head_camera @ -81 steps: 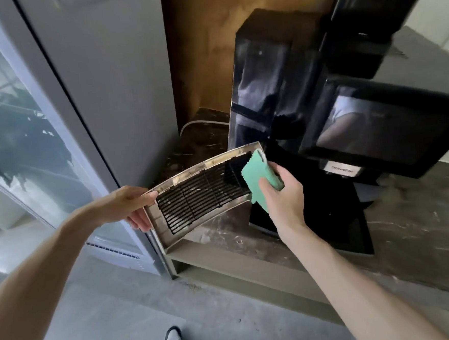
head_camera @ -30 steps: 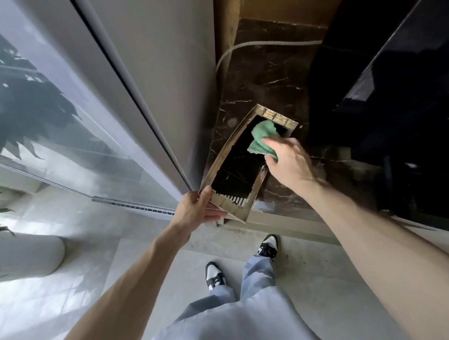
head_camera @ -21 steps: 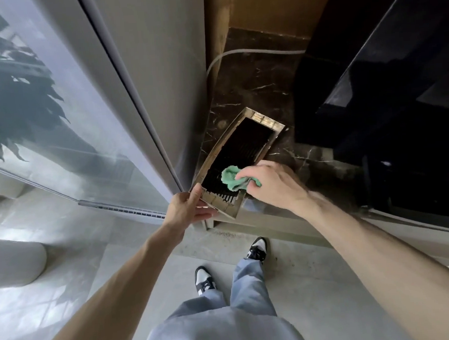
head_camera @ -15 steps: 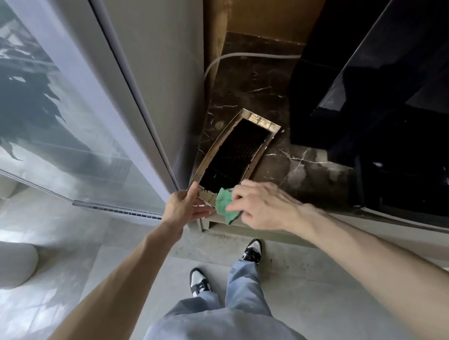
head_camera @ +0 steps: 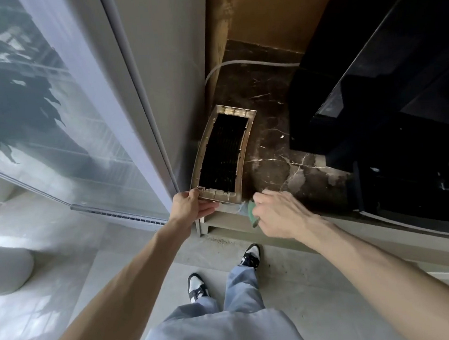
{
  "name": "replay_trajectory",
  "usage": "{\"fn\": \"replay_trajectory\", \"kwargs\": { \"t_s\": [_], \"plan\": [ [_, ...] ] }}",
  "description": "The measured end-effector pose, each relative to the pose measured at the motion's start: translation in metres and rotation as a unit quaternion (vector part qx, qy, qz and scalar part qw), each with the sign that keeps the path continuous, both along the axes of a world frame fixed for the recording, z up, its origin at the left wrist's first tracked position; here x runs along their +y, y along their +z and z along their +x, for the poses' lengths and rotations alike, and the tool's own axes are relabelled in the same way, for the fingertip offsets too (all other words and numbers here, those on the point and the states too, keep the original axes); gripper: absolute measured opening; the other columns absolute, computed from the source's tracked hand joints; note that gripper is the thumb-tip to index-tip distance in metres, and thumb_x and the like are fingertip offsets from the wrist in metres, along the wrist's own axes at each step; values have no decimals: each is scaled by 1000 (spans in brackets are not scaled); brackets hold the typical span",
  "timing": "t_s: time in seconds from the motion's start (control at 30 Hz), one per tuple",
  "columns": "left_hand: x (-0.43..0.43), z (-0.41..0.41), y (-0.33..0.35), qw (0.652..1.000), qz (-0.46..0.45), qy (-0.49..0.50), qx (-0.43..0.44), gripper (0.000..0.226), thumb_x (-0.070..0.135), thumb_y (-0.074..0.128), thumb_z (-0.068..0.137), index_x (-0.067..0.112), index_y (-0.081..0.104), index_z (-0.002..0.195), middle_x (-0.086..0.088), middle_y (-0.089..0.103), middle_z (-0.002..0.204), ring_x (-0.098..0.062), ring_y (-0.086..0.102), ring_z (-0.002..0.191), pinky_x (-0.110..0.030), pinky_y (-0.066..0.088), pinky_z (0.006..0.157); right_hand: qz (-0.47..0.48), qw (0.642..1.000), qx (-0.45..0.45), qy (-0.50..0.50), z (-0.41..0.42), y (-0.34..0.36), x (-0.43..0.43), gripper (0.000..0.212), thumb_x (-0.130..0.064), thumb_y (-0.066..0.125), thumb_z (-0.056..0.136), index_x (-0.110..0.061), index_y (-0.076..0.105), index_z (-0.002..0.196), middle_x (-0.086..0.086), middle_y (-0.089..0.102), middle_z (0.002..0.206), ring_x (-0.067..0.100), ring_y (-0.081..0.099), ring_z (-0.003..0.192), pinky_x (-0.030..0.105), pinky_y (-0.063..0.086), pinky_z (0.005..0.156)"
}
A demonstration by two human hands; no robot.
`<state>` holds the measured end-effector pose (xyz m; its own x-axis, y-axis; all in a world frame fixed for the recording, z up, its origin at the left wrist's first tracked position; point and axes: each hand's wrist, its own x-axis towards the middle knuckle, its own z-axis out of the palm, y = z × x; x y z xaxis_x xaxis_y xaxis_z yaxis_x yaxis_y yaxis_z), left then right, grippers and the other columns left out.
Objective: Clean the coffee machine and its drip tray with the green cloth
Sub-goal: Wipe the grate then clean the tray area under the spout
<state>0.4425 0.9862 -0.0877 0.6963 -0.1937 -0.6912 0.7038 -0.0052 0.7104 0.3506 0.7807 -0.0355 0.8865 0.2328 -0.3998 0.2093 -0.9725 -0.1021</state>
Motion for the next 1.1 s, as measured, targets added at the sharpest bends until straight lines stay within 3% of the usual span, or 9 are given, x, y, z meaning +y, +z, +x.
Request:
{"fn": "replay_trajectory", "kwargs": {
  "t_s": [0.1,0.23,0.37,0.5,0.6,0.7,0.87,0.97,1.1],
  "plan": [
    [-2,0,4,999,21,-32,-6,41,15,35,112,-18,59,115,-24,77,85,-23,79,71,-27,62,58,125,952,-12,-278,-10,-6,-3,28,-17,55,93,-20,76,112,-4,63,102,20,62,97,25,45,81],
    [-1,1,6,993,78,-86,-22,40,15,31,112,-16,56,114,-20,77,80,-25,78,67,-29,61,53,308,765,-39,-565,-5,-9,14,21,-14,61,89,-17,78,102,-7,66,90,15,61,91,24,43,75],
    [-2,6,7,977,143,-154,-18,44,13,27,112,-8,56,86,-21,74,70,-23,74,55,-38,65,59,461,583,4,-669,8,-22,39,15,-24,63,69,-9,64,67,2,56,67,19,54,75,31,38,70],
    [3,14,12,953,190,-236,-24,45,12,28,110,-7,58,83,-22,77,79,-26,77,64,-33,64,59,483,512,-62,-707,27,-8,38,22,-14,68,84,-19,72,63,-1,63,69,21,62,81,36,52,79],
    [10,20,13,902,267,-334,-62,45,23,30,111,0,55,82,-25,77,94,-31,78,78,-26,56,48,420,575,-175,-680,48,2,16,19,-10,63,93,-19,76,104,-8,65,87,14,59,89,26,52,77],
    [17,22,15,751,471,-392,-246,42,43,30,108,8,50,94,-5,72,79,-31,71,74,-33,51,60,364,697,-150,-600,61,1,6,38,-21,65,95,-27,66,133,-7,66,120,11,61,99,14,43,66],
    [12,16,14,634,475,-377,-481,53,45,50,101,5,43,135,-14,61,112,-30,63,99,-37,51,69,232,883,-56,-404,49,-16,8,73,-22,66,93,-28,33,158,4,34,151,21,46,134,30,42,98],
    [6,23,4,590,433,-475,-488,109,74,52,91,6,10,164,-20,11,170,-37,14,157,-48,24,125,184,912,-41,-364,44,-27,5,63,-20,66,96,-26,41,153,9,42,145,28,48,134,36,42,107],
    [-9,40,-2,578,410,-556,-435,128,93,40,77,15,-14,163,-12,-26,168,-20,-29,151,-44,-8,129,211,886,-97,-401,36,-12,2,29,-28,70,90,-26,71,119,0,71,114,25,62,111,32,49,90]
  ]
}}
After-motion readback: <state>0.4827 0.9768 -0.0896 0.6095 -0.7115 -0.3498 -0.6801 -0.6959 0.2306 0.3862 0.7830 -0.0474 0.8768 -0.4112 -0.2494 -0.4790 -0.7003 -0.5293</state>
